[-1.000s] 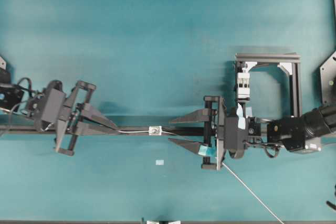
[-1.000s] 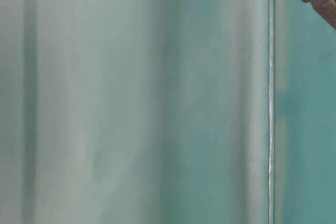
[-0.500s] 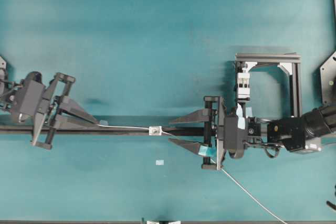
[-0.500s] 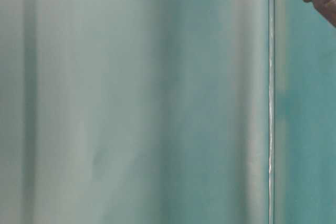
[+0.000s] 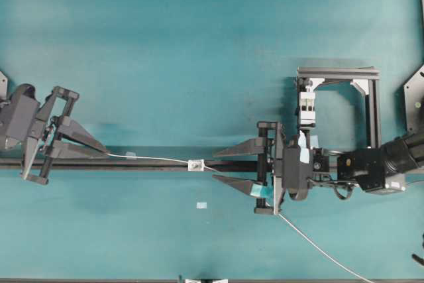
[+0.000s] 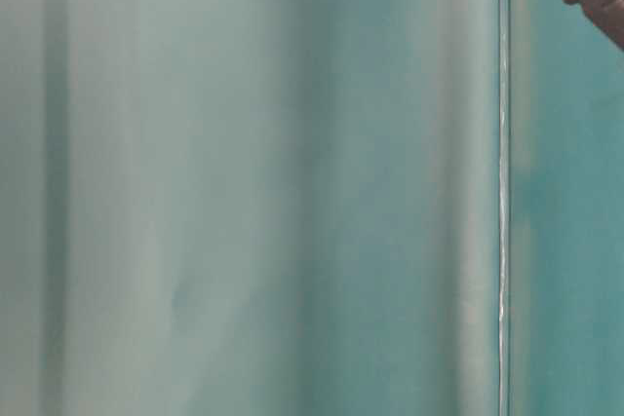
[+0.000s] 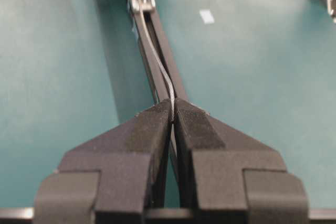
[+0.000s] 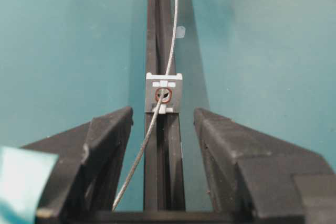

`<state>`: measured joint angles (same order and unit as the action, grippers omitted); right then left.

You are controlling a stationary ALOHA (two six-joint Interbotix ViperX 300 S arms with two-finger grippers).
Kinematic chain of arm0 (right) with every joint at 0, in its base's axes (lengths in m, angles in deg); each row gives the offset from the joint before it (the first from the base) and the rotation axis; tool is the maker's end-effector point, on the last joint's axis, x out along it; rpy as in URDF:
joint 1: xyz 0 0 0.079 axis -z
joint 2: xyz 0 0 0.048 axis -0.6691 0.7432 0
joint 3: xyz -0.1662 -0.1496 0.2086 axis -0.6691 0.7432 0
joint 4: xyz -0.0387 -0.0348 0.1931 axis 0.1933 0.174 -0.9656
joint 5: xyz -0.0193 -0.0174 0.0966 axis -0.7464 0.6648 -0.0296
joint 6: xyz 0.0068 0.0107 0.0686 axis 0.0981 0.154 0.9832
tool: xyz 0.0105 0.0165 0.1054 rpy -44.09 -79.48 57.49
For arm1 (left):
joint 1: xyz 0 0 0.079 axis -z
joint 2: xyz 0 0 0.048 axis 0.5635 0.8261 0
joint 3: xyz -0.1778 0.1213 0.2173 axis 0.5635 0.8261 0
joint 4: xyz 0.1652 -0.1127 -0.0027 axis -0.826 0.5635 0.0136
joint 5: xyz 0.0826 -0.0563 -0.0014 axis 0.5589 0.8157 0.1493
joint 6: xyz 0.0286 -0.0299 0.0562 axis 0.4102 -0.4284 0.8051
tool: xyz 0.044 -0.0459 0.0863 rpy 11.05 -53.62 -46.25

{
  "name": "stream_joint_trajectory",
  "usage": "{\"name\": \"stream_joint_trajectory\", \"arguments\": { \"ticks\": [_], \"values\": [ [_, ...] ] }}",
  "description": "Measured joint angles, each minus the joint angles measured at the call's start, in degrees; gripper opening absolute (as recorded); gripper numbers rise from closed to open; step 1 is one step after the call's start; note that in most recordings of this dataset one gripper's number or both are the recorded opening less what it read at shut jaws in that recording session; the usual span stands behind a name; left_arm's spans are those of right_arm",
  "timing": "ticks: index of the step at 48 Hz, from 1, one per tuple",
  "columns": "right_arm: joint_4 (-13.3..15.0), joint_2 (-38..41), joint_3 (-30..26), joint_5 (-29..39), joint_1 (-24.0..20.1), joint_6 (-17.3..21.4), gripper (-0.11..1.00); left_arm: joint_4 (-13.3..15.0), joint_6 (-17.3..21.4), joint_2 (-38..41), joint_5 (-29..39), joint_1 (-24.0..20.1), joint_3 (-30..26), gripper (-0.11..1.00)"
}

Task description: Insert the wire through the hole in the metal fitting marked with a red label. (retake)

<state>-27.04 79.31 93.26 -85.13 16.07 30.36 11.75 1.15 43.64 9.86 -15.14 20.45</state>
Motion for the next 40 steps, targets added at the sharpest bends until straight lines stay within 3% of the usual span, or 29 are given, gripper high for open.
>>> {"name": "stream_joint_trajectory", "arguments": {
  "ticks": [7,14,19,25,36,40],
  "values": [
    [0.00,0.00,0.00,0.00,0.00,-0.09,0.59,0.09,-1.23,-0.09,0.70,0.00,-0.70,-0.10],
    [0.00,-0.62,-0.09,0.00,0.00,0.00,0.59,0.00,-5.80,-0.18,1.76,0.00,-1.67,-0.10],
    [0.00,-0.97,0.00,0.00,0.00,-0.09,0.59,0.09,-8.53,-0.18,2.46,0.00,-1.67,-0.02],
    [0.00,-0.97,0.00,0.00,0.00,-0.09,0.59,0.00,-9.84,-0.18,2.81,0.00,-1.76,0.19],
    [0.00,-0.97,0.00,0.00,0.00,-0.09,0.59,0.00,-9.76,-0.18,4.75,-0.09,-1.93,0.83],
    [0.00,-0.97,0.00,0.00,0.00,-0.09,0.59,0.00,-9.76,-0.18,5.01,-0.35,-1.93,0.87]
  ]
}}
